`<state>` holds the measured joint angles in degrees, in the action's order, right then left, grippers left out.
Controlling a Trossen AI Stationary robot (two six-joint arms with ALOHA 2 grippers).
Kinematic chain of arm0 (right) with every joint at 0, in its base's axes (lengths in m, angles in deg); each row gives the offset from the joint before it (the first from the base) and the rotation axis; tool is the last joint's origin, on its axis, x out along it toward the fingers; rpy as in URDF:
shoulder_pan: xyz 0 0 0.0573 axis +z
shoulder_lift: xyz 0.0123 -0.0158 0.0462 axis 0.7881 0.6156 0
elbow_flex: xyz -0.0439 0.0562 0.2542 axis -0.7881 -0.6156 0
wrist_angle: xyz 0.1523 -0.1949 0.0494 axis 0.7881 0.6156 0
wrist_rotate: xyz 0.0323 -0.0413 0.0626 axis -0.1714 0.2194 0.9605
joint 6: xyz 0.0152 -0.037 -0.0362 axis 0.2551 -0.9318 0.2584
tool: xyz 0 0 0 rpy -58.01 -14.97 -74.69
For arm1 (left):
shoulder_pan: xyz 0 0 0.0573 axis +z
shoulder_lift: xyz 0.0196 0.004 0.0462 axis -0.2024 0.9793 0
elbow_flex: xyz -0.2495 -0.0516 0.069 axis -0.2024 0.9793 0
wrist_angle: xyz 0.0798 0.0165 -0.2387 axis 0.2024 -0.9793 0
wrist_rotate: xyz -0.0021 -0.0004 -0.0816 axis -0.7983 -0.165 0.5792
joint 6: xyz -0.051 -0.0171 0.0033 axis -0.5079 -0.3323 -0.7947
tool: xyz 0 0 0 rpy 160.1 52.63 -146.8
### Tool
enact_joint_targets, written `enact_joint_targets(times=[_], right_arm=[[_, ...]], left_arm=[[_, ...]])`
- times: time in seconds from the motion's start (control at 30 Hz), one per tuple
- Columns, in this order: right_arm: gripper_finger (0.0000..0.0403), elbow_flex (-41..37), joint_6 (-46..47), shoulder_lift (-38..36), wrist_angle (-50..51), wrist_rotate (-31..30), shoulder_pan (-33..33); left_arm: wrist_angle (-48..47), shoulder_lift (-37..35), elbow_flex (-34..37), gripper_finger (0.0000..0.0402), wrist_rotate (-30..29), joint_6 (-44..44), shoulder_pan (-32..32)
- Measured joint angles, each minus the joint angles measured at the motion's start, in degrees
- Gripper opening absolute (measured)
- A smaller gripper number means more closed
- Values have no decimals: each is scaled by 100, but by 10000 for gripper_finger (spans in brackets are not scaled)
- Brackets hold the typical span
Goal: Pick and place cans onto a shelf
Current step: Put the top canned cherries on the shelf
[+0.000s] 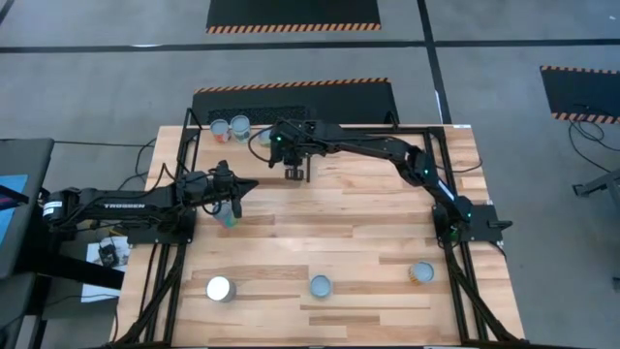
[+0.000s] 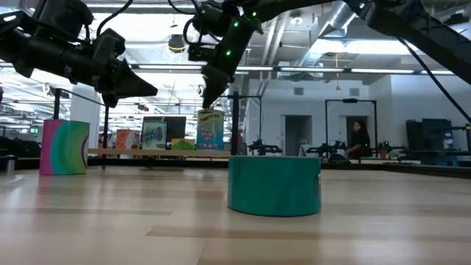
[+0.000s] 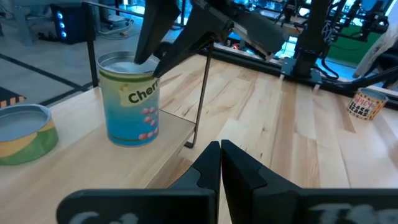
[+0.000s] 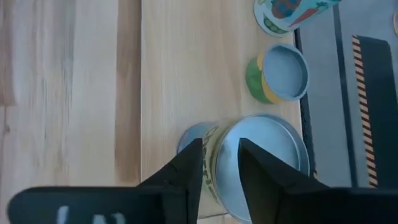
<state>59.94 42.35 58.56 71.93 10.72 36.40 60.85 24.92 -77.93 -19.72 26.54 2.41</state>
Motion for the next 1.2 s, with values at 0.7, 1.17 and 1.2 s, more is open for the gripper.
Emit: enact_joint_targets(times=[0.7,1.17,1.2], right_arm=[[4,-4718,465,-3081,-4583,1035,178],[7,-9259,1027,-6072,-7487,178,1072],[7,-9405,1042,-6228,-7475,105,1187]], left_arm=[[-1,40,0,2,407,147,-29],[680,2056,-866,2,-19,198,-609],[708,2312,-985,2,-133,222,-647]])
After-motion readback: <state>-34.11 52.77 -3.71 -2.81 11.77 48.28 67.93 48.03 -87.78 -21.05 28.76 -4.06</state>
